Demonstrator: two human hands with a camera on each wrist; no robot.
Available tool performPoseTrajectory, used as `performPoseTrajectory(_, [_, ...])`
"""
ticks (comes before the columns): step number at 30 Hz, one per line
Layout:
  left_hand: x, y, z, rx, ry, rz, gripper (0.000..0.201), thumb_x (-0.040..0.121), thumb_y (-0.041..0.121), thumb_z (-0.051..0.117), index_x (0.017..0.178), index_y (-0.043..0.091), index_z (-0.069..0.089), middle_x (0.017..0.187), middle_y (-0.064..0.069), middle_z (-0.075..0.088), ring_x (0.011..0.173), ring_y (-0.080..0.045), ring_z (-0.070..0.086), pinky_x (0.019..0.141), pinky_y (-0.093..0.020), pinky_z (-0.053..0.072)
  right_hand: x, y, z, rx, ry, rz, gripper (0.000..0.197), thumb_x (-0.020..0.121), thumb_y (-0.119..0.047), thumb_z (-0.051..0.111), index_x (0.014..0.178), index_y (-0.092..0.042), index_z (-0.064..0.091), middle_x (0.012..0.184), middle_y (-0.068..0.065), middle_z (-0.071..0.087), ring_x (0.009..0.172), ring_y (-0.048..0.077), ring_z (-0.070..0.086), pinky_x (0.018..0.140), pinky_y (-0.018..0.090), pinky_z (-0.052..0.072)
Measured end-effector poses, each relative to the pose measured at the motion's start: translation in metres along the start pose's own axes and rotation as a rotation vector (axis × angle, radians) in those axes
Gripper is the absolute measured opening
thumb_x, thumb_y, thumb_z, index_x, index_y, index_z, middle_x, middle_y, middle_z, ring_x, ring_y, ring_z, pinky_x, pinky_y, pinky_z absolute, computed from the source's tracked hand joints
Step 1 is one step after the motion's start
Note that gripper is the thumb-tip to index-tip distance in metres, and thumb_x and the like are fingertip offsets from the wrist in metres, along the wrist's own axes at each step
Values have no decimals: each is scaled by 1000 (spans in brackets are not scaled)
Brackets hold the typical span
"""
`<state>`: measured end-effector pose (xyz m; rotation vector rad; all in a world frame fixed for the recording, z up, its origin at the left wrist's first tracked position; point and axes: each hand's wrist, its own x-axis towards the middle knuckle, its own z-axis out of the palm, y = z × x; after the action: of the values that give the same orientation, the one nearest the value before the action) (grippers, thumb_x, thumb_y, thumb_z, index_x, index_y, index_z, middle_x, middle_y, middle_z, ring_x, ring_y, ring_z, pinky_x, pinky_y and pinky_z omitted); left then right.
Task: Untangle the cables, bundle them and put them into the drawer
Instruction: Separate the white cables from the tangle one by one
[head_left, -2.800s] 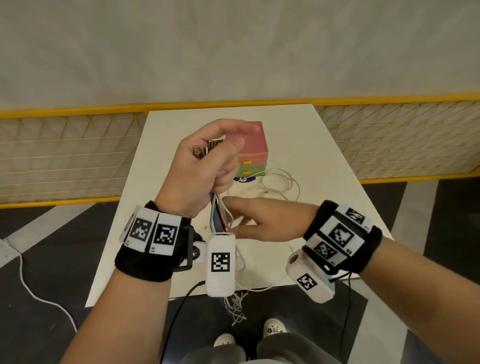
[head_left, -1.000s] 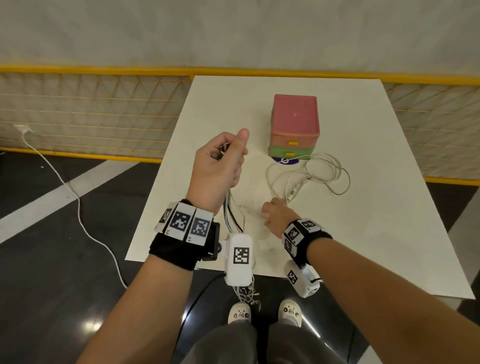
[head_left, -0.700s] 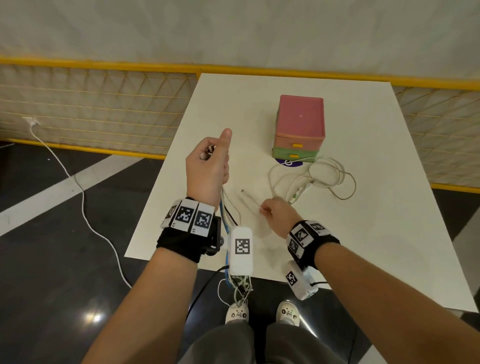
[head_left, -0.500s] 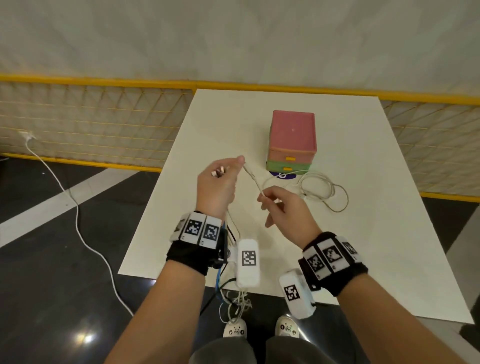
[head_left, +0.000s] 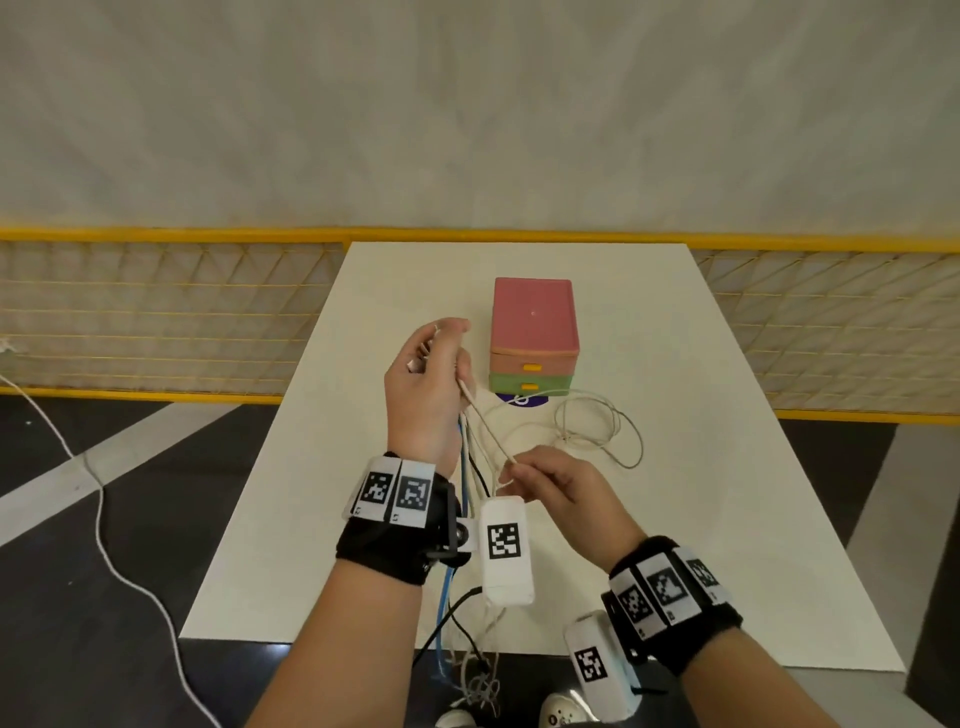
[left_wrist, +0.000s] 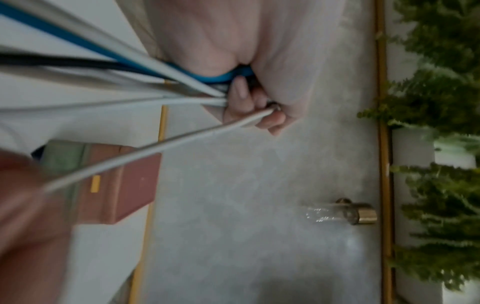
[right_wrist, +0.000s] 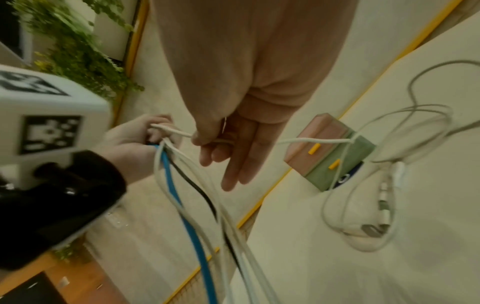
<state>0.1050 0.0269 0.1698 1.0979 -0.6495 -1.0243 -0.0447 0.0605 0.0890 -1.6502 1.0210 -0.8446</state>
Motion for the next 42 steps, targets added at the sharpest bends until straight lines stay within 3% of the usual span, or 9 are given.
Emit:
performPoseTrajectory(6, [8,29,-4,-374,-60,-34,29,101,25,48,73,15,50,48,6,32,43,-7,39,49,-19,36,10,45,-29,-86,-7,104,20,97,-17,49,89,-17,67,91,5,68,87,17,63,88,35,51])
performPoseTrajectory(9, [9,43,-11,-191,-132,20,28,100,22,50,73,15,51,50,6,35,35,-5,24,37,-18,17,27,42,-55,-238,8,79,25,98,-21,46,80,-25,63,82,8,63,78,16,57,84,38,48])
performPoseTrajectory(15, [2,31,6,417,-352,23,23,88,19,70,110,16,67,57,-2,60,35,-9,33,36,-18,26,66,-42,-85,-479,60,-181,20,95,-20,53,87,-8,66,81,7,63,77,18,57,72,30,45])
performPoseTrajectory(18, [-8,16,24,591,-461,-30,19,88,25,69,97,9,69,54,-1,58,35,-7,39,39,-19,31,73,-76,-87,-552,23,-326,15,94,-15,55,89,-12,68,79,-10,56,74,1,52,70,11,39])
performPoseTrajectory(24, [-9,27,21,427,-204,219,23,92,31,63,82,10,66,46,10,48,40,-4,38,44,-18,31,65,-69,-105,-430,-1,-257,24,99,-15,43,84,-7,60,81,-1,62,74,-7,56,70,7,38])
performPoseTrajectory(29, [-1,43,5,113,77,240,18,94,26,62,82,13,65,49,10,49,43,-7,38,42,-19,30,57,-43,-111,-313,-6,-137,32,101,-15,38,76,-29,52,67,-23,62,80,4,67,67,7,39])
performPoseTrajectory(35, [-8,29,10,538,-118,421,54,91,29,65,138,44,42,85,-1,65,61,-5,55,64,-16,50,67,-56,-107,-439,-22,-163,28,100,-21,41,80,-16,59,82,-1,69,80,7,67,74,15,45])
performPoseTrajectory(38, [-12,17,24,852,-341,416,31,91,31,65,123,32,61,80,3,66,55,1,49,56,-9,38,75,-76,-103,-550,-79,-268,26,99,-20,44,86,-10,63,80,-2,66,77,7,62,72,18,45])
performPoseTrajectory(42, [-7,21,20,775,-246,458,16,93,30,62,91,16,70,60,15,54,51,5,49,51,-8,32,79,-82,-110,-529,-135,-271,23,100,-17,41,84,-14,57,76,-12,60,73,-8,56,68,7,38])
